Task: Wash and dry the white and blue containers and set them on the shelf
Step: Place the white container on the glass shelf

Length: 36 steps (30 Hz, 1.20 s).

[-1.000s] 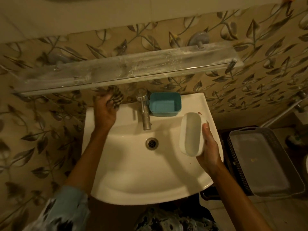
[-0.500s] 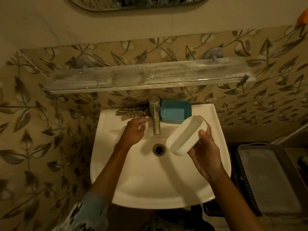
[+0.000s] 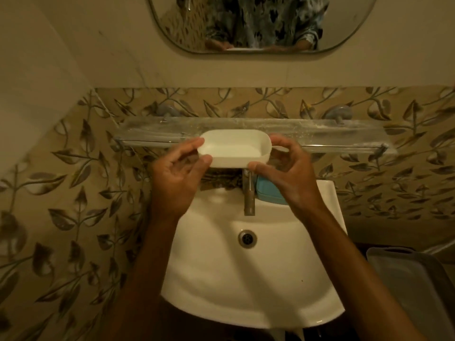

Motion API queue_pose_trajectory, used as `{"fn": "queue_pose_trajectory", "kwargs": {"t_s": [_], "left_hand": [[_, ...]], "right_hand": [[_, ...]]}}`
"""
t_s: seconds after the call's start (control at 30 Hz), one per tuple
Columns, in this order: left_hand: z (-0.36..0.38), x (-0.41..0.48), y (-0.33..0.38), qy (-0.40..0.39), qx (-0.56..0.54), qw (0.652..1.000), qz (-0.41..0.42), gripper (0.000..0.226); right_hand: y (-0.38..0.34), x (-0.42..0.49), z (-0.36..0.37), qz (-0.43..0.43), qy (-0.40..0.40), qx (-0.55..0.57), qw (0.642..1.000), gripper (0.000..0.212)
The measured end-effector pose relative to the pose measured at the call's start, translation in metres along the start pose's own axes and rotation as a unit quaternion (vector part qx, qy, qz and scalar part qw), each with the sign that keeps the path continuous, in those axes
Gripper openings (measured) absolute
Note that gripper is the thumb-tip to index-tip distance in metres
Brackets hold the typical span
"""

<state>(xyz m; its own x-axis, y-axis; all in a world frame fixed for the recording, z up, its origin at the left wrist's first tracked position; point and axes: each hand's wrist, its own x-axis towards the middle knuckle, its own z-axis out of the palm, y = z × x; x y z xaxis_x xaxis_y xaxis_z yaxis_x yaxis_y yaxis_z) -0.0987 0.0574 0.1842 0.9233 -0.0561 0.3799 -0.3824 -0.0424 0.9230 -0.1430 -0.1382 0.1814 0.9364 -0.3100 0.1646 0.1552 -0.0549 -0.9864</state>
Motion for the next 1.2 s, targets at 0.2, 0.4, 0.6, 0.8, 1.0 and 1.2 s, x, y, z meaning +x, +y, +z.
{"fn": "queue_pose_trajectory", "kwargs": {"t_s": [0.2, 0.4, 0.6, 0.8, 1.0, 1.2], "left_hand": [[-0.003, 0.055, 0.004, 0.006, 0.099, 0.995, 0.034, 0.031], [-0.003, 0.084, -0.010, -0.032, 0.163, 0.986, 0.014, 0.033], [-0.008, 0.089, -0.025, -0.079, 0.227, 0.971, 0.008, 0.033], [-0.007, 0.086, -0.029, -0.090, 0.297, 0.950, 0.045, 0.030], [-0.010, 0.071, -0.025, -0.016, 0.317, 0.940, 0.127, 0.028], [-0.011, 0.020, -0.086, 0.028, 0.285, 0.944, 0.167, 0.014]], "right_hand": [[-0.022, 0.061, 0.004, -0.080, -0.018, -0.256, 0.963, 0.058], [-0.021, 0.089, 0.011, -0.080, -0.011, -0.295, 0.952, 0.059], [-0.008, 0.092, 0.016, -0.055, -0.035, -0.312, 0.948, 0.056], [0.002, 0.093, 0.019, -0.029, -0.035, -0.361, 0.931, 0.063], [0.008, 0.061, 0.011, -0.173, 0.040, -0.342, 0.923, 0.043], [0.083, 0.002, -0.028, -0.292, 0.051, -0.394, 0.870, 0.013]]}}
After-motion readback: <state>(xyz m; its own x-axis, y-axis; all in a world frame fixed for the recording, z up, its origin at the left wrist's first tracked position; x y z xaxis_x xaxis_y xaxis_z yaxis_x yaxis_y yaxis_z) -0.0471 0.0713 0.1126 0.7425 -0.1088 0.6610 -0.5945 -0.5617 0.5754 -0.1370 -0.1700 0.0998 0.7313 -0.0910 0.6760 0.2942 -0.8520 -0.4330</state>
